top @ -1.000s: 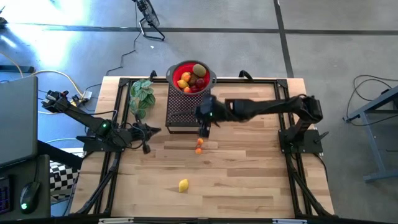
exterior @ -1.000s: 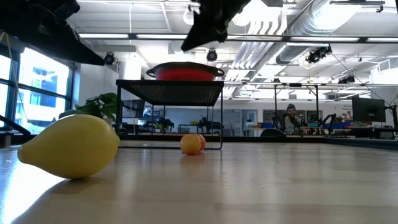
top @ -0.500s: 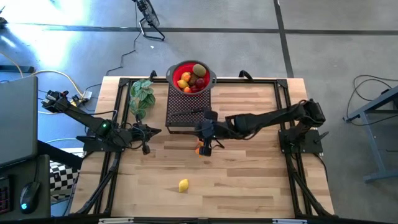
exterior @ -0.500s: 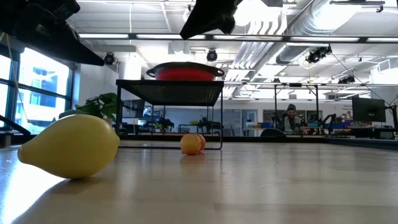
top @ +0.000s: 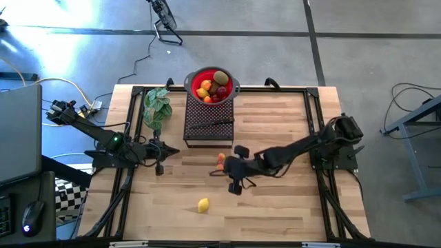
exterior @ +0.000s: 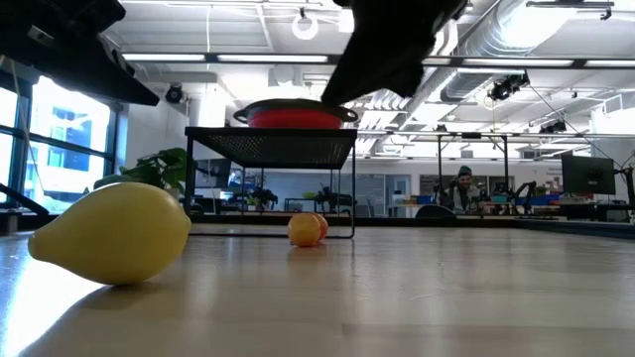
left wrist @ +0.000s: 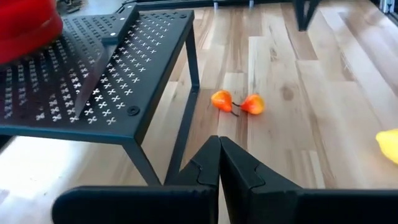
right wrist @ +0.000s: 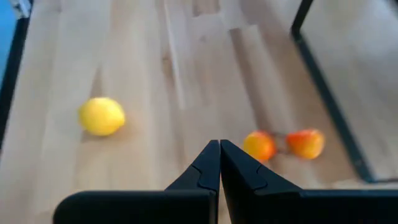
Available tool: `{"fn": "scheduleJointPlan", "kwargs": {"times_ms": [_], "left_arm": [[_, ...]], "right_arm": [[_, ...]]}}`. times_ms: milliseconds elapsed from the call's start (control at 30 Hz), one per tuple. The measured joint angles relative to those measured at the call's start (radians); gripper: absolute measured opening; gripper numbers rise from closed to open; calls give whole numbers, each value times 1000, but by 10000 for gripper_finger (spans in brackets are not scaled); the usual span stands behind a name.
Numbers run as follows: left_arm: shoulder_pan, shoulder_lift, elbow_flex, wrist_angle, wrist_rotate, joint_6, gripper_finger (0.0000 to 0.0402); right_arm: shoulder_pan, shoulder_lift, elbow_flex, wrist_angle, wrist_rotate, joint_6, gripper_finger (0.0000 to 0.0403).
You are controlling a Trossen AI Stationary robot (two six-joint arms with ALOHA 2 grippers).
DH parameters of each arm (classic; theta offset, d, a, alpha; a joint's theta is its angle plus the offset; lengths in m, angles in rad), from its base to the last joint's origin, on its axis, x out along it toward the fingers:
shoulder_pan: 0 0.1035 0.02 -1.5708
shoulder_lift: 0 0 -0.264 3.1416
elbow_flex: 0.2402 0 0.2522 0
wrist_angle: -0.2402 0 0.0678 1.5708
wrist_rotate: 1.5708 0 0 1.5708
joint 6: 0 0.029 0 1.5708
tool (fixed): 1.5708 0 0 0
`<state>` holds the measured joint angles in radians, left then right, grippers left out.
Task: Pick & Place Fruit
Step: Put the lemon into the red strainer bowl
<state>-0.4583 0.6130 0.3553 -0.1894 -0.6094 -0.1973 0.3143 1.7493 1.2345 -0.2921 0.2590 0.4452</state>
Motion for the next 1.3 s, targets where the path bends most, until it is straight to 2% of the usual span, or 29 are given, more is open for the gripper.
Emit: {"fn": "scheduleJointPlan", "kwargs": {"times_ms": [200,433,533,733,900,1067,1300], "left_arm": [[0,0,0,0,1,-78,3],[0,0,0,0,1,-169,3],[0,0,0,1,1,-209,3],[0,5,0,11,3,-276,3],[-1,54,0,17,22,-353,3],[-1,155,0,123,20,-369,3],[-1,288,1,331,39,-356,3]], "right_arm": [[59,0,-4,9,18,81,5],[161,0,-4,16,305,73,5],[204,0,-4,11,365,36,5],[190,-27,-25,17,227,-8,3],[139,-72,-73,16,213,-58,3],[107,-193,-235,116,230,-79,2],[96,-456,-537,428,166,-161,2]]}}
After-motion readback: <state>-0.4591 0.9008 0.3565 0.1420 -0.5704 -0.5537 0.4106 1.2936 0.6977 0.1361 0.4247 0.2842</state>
